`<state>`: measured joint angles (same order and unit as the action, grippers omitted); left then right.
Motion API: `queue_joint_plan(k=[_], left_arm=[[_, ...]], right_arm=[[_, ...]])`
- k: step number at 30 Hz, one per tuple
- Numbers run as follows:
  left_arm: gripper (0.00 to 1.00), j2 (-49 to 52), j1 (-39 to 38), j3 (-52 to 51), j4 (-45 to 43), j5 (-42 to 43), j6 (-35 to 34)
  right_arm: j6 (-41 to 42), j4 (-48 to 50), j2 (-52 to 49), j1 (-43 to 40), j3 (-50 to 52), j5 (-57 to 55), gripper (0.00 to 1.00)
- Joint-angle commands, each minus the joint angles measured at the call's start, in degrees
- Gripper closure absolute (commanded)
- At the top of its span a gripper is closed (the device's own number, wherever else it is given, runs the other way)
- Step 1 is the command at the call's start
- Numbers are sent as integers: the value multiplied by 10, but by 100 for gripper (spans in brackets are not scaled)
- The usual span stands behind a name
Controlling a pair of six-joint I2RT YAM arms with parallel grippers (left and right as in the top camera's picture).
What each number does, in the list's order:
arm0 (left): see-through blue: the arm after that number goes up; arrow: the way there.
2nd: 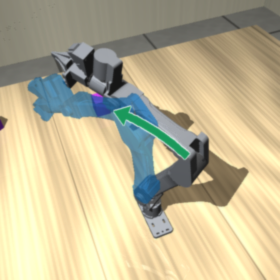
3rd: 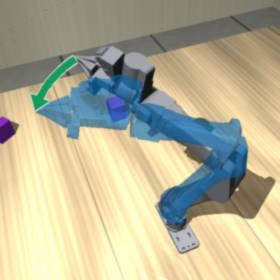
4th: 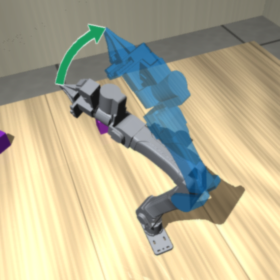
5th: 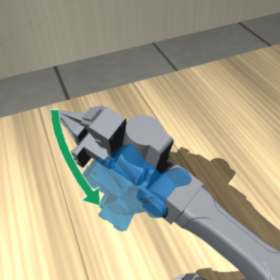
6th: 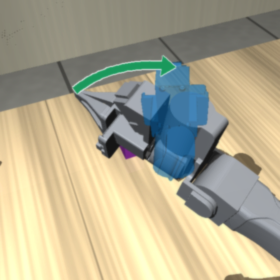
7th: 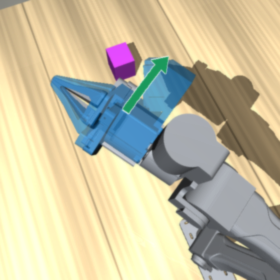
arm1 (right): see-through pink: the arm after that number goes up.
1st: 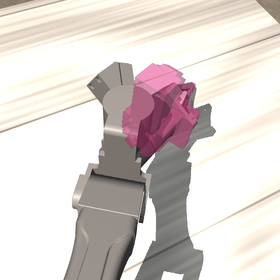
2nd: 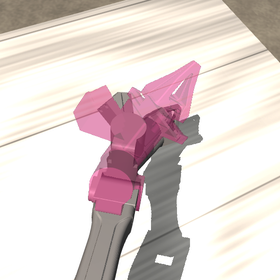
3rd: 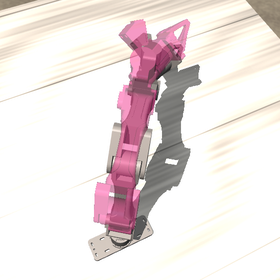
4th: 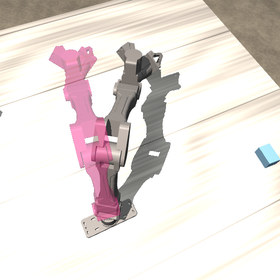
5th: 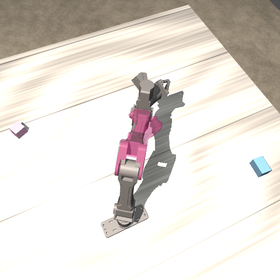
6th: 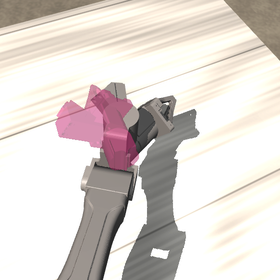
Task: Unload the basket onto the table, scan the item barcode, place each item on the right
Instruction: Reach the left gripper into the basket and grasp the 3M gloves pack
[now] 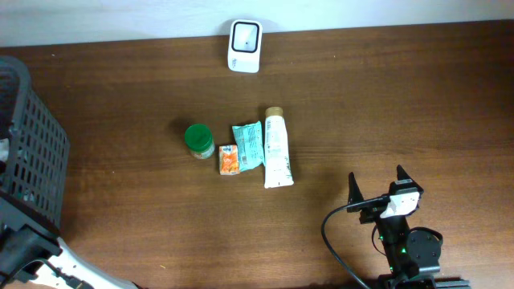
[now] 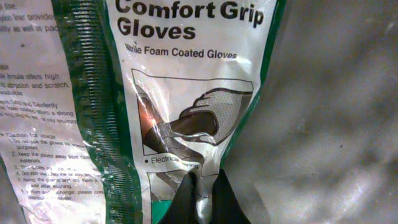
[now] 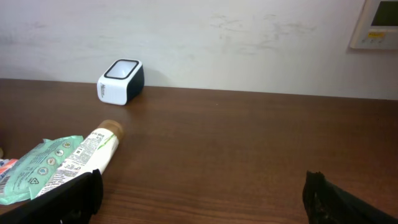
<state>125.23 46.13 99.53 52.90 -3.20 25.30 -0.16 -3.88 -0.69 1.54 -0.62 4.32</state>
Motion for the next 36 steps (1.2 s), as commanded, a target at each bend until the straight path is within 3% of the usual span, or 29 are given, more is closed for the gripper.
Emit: queue_joint_plan(k=[1, 16, 17, 21, 24, 27, 36], left_arm=[[100, 4, 2, 10, 9, -42, -49], [100, -38, 1, 19, 10, -47, -105], [96, -37, 1, 14, 3, -48, -105], [55, -30, 1, -3, -23, -48, -105], [31, -30, 1, -12, -48, -47, -101], [23, -29, 1, -14, -58, -46, -79], [23, 15, 2, -62, -84, -46, -61]], right_arm=[[0, -3, 3, 3, 3, -1, 1], [0, -3, 3, 3, 3, -1, 2], [0, -3, 3, 3, 3, -1, 2], [0, -3, 3, 3, 3, -1, 2], [0, -2, 3, 3, 3, -1, 2], [0, -2, 3, 3, 3, -1, 2], [0, -2, 3, 3, 3, -1, 2]])
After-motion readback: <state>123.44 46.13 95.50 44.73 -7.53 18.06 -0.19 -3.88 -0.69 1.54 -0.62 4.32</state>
